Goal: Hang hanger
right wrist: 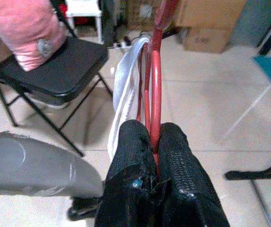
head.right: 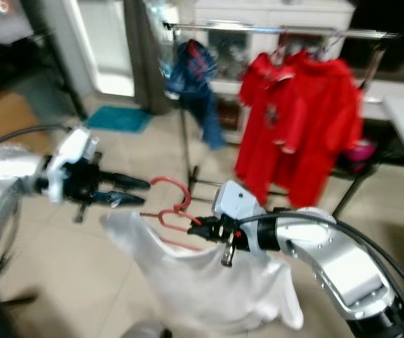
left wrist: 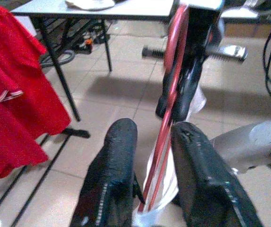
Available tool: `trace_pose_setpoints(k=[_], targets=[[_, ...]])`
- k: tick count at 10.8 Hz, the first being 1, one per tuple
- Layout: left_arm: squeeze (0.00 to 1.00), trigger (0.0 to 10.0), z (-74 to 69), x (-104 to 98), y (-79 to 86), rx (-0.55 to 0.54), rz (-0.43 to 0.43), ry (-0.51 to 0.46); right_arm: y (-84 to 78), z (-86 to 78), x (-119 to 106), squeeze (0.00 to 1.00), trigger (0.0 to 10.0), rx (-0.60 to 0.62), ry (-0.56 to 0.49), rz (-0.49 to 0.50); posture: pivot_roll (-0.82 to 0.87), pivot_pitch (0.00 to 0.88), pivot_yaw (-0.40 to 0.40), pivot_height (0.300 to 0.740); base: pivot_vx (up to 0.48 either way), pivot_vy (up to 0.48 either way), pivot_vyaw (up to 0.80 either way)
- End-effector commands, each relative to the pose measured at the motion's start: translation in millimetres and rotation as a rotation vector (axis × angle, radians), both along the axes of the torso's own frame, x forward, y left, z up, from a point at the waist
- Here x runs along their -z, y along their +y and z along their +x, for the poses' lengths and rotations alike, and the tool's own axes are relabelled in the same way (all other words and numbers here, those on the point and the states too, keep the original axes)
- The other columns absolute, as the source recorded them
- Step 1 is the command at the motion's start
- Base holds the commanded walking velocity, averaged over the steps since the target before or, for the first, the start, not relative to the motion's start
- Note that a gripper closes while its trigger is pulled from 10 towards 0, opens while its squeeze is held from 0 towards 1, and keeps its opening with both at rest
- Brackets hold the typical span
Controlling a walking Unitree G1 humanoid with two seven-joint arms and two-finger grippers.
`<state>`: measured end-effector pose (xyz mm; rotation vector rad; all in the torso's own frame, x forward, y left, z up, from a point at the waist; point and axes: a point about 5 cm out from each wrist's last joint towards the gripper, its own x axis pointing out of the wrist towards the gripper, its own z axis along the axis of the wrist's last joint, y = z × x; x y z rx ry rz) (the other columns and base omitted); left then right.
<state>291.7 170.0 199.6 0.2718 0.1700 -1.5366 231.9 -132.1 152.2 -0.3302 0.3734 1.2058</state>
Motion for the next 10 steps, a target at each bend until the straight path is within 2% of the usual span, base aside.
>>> trace_pose_setpoints(k=[1, 3, 4, 5, 7, 8, 10], targets=[[1.0, 10.0, 1.0, -8.9, 1.0, -0.012, -0.024, -0.02, -2.3, 1.6, -3.0, 0.0, 0.0, 0.024, -0.017, -0.001, 0.04, 0.002, 0.082, 0.74, 0.0, 0.0, 0.0], [1.0, 10.0, 13.0, -10.9, 11.4, -0.376, -0.107, -0.101, -9.6, -0.9, 7.9, 0.0, 0.0, 0.185, -0.015, 0.032, 0.03, 0.018, 0.094, 0.74, 0.0, 0.0, 0.0], [0.85, 10.0, 13.7, -9.5, 12.9, -0.441, -0.115, -0.11, -9.5, -1.6, 9.8, 0.0, 0.0, 0.214, -0.017, 0.048, 0.03, 0.021, 0.093, 0.74, 0.0, 0.0, 0.0], [0.0, 10.0, 6.8, -0.5, 14.9, -0.668, -0.201, -0.106, -14.0, 4.1, 19.0, 0.0, 0.0, 0.521, -0.019, 0.19, 0.04, 0.027, 0.088, 0.74, 0.0, 0.0, 0.0], [0.0, 10.0, 0.7, 25.3, 9.4, -0.875, -0.132, -0.15, -21.0, 3.0, 28.3, 0.0, 0.0, 0.756, -0.045, 0.237, 0.04, 0.037, 0.058, 0.74, 0.0, 0.0, 0.0], [0.0, 10.0, -1.9, 42.3, 2.8, -1.005, -0.093, -0.184, -28.6, 4.2, 36.5, 0.0, 0.0, 0.947, -0.049, 0.291, 0.05, 0.056, 0.038, 0.74, 0.0, 0.0, 0.0], [0.0, 10.0, -2.1, 43.8, -2.9, -1.191, -0.136, -0.203, -35.1, 8.3, 39.7, 0.0, 0.0, 1.143, -0.077, 0.329, 0.04, 0.071, 0.053, 0.74, 0.0, 0.0, 0.0]])
